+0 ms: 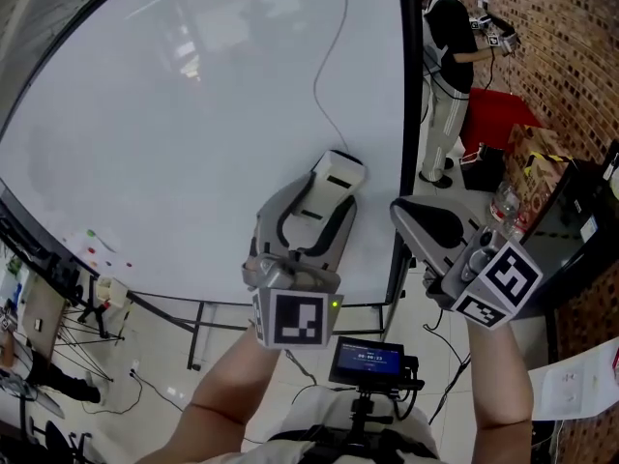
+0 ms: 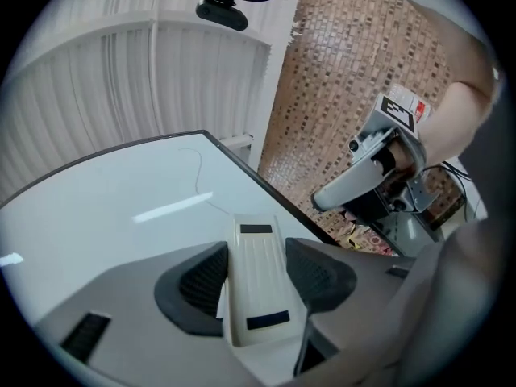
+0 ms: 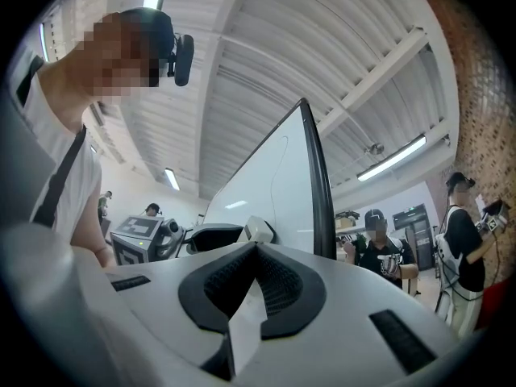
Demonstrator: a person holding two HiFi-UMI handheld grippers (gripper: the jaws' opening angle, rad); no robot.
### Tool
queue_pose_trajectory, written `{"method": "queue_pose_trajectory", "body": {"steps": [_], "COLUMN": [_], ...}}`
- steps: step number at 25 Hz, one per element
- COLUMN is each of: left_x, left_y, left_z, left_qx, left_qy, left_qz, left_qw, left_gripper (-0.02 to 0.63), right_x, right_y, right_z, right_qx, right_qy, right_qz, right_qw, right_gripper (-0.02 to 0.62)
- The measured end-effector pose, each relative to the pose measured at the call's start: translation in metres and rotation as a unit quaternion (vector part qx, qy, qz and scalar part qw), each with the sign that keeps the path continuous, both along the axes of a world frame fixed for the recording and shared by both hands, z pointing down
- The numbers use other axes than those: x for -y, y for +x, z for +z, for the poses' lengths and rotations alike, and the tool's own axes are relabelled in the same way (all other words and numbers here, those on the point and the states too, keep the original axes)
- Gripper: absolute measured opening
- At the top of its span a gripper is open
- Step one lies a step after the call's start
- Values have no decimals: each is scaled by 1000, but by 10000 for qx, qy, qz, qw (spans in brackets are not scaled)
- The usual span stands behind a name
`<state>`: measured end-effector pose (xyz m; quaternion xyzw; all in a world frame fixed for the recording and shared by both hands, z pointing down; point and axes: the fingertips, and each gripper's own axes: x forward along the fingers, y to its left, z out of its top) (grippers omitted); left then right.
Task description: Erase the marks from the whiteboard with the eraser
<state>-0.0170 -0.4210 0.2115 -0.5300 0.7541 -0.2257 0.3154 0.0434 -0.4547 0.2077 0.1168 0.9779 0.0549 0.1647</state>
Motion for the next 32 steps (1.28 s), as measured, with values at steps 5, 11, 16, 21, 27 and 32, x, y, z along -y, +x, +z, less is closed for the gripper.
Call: {"method": "queue_pose_trajectory", "body": {"steps": [5,11,16,21,27,32], "left_x": [-3,-4,-2,-11,-7,-5], "left_y": [-6,1,8,0,0,-2], "left_z": [30,20,-41,-55,-12,-7], "left_qx": [-336,9,377,286,92,248], "left_qy": [-296,-446,176,591,217,-228], "left_qz": [2,145,463,371,368,297], "left_qw": [9990,9989,9981,9971,9990,9990], "left_gripper": [236,238,247,249,239,238], "right_x": [7,-11,-9,-4,4,-8], "right_y": [2,-6,-1,3,9,2], "right_z": [3,-1,-7,-8,-9,-20], "right_qx": [-55,-41,47,58,77,170], "right_qy": [-61,-14,-79,-50,-22,123], "right_qz": [67,-33,0,56,93,25], "right_qw": [9999,10000,10000,10000,9999,9998], "right_gripper": [11,11,11,11,11,11]}}
